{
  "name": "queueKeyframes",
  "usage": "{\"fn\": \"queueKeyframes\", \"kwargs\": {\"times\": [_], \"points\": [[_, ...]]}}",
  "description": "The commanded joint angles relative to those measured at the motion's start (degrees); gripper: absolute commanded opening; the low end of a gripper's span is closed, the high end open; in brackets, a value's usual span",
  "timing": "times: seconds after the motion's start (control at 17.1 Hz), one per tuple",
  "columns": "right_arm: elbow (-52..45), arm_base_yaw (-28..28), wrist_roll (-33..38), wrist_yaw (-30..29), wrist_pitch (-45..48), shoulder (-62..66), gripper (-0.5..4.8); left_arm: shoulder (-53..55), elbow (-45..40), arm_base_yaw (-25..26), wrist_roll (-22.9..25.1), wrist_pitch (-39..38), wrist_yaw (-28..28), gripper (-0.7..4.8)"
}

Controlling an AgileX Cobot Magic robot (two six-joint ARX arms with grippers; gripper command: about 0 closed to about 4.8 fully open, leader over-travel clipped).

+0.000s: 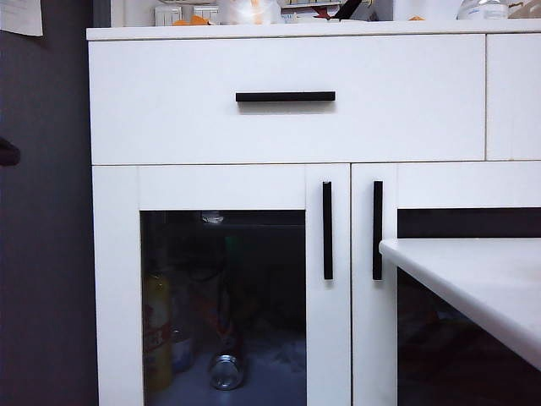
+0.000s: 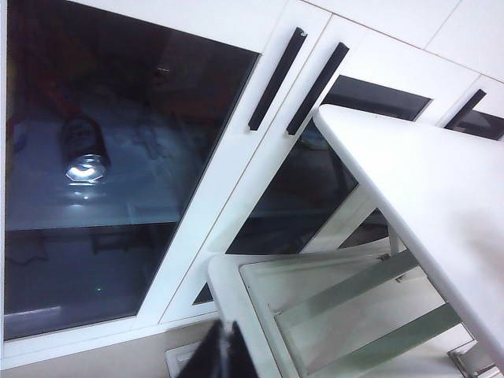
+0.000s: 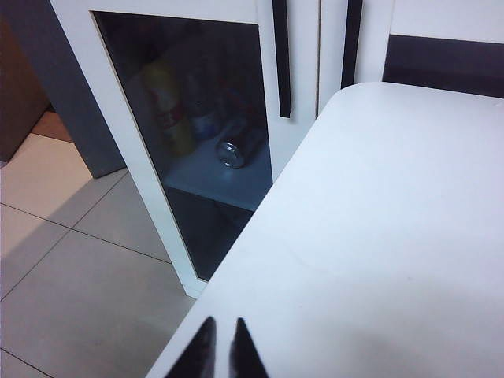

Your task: Open the left door of the white cabinet, pick up a can of beverage from the table on the right, place it inside the cabinet, and finally close the cabinet door.

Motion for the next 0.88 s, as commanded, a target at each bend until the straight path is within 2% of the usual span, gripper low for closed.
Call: {"fn": "queueKeyframes", "kwargs": {"times": [0.06,0.18,0.23,0.29,0.58,0.76,0.88], "points": [[0.20,-0.26,0.02,0.20,0.04,-0.39,0.34,-2.16,0.15,0.83,0.42,0.33,0.00,-0.05],[0.20,-1.62,0.00,0.15,-0.04,-1.55,0.34,-3.98,0.15,5.46,0.42,0.33,2.23,-0.05],[0.17,-4.09,0.00,0.17,-0.28,-3.48,0.34,-5.01,0.13,9.97,0.42,0.28,2.36,-0.05],[0.11,-5.90,0.00,0.20,-0.28,-4.87,0.34,-5.62,0.00,12.37,0.44,0.55,2.08,-0.05],[-0.96,-21.16,0.00,0.22,1.53,-4.87,0.34,-9.22,-3.41,27.32,0.42,0.33,2.29,-0.05],[-3.43,-25.49,0.00,0.24,1.55,-4.87,0.34,-9.22,-5.27,31.69,0.44,-1.51,1.90,-0.05],[-6.19,-26.99,0.00,0.24,1.53,-4.87,0.34,-9.22,-5.27,32.46,0.44,-1.49,1.79,-0.05]]}}
